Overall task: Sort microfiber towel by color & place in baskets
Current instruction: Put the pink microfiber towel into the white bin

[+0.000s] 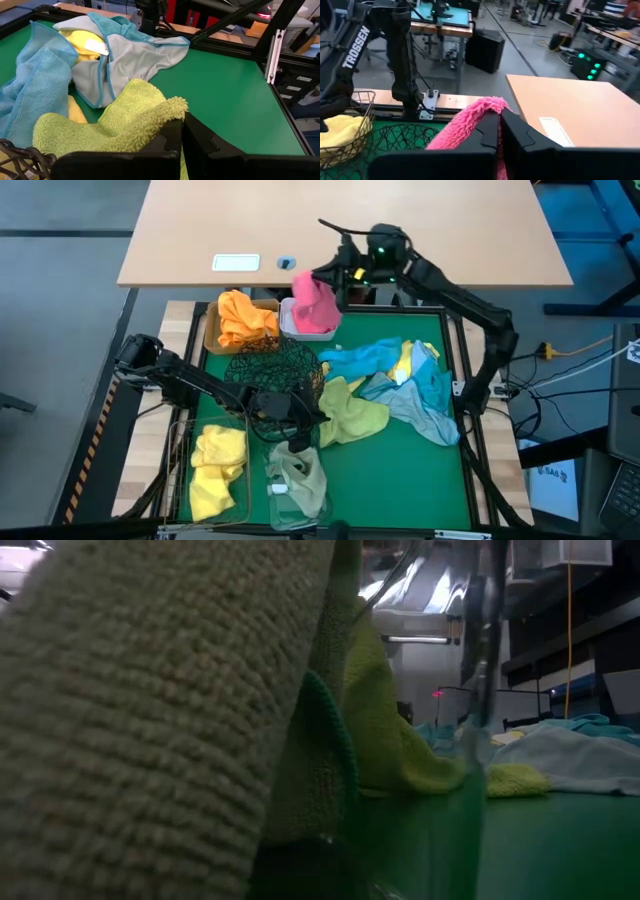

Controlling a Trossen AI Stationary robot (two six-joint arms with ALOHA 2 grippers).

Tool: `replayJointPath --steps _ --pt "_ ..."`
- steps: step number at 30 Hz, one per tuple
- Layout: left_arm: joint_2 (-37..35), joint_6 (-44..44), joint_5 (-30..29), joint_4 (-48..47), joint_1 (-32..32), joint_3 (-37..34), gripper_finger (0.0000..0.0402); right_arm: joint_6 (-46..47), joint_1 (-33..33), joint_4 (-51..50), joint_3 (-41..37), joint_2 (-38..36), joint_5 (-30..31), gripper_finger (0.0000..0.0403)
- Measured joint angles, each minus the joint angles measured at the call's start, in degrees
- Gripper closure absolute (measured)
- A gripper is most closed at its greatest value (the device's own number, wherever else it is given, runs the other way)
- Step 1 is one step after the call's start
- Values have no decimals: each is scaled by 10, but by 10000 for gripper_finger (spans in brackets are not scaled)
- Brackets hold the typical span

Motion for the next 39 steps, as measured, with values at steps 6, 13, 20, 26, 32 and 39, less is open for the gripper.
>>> replayJointPath --steps 6,13,20,26,32,39 --pt "0 0 0 0 -4 0 401 -32 -32 63 0 68 -45 398" --pt "0 0 -1 0 -20 0 401 -66 -61 66 0 123 -46 398" --pt "0 -1 -3 0 -28 0 401 -79 -72 49 0 174 -49 398" --pt "0 -15 -3 0 -27 0 401 -136 -71 -13 0 189 -46 398" --pt "0 -16 -3 0 -27 0 401 -179 -71 -71 0 198 -24 398" --pt "0 -28 -3 0 -26 0 401 -194 -71 -104 0 225 45 398"
